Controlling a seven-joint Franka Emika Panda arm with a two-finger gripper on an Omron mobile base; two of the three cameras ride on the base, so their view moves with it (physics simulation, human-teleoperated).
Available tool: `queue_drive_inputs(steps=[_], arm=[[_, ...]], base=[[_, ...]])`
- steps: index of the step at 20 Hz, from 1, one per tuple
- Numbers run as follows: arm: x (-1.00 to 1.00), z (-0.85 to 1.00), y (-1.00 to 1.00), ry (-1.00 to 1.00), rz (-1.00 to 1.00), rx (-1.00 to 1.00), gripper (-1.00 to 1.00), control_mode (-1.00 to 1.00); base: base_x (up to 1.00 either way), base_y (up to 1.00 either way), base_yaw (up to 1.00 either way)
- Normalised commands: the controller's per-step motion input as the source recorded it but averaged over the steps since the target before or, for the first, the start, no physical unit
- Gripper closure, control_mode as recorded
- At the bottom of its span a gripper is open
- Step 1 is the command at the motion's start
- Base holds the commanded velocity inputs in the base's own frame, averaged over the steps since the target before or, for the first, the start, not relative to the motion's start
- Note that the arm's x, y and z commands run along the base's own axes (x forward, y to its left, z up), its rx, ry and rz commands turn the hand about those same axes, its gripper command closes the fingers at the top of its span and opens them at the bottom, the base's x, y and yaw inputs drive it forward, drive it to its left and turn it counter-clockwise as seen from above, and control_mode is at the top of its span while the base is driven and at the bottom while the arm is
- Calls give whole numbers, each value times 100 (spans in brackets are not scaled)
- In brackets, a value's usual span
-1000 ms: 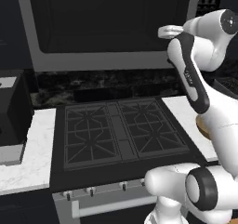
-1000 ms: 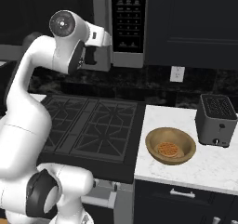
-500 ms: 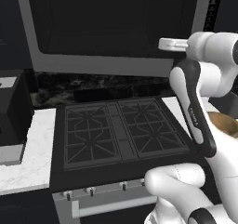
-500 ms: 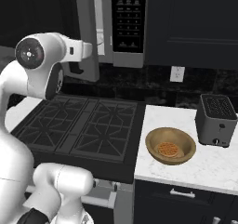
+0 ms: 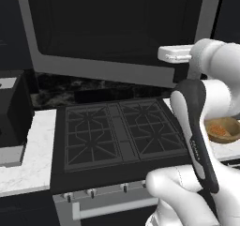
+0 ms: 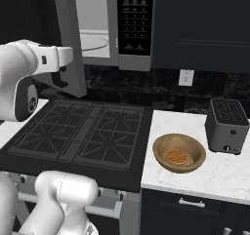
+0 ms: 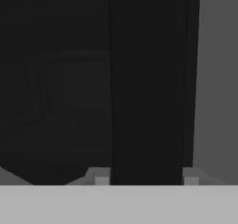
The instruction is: Open the microwave, place the bowl with waffle inside the microwave, then close the microwave door and turn it on.
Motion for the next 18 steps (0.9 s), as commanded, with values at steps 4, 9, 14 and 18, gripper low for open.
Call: queue_drive_inputs(steps=[4, 9, 14, 18], arm=[[-100, 65, 53, 0, 0, -22, 100, -100], [-100, -10, 43, 0, -3, -24, -100, -100], [-100, -32, -20, -16, 0, -4, -100, -100], [-100, 31, -61, -27, -10, 6, -100, -100]], base=[[0, 0, 0], [0, 0, 0], [0, 0, 0], [0, 0, 0]])
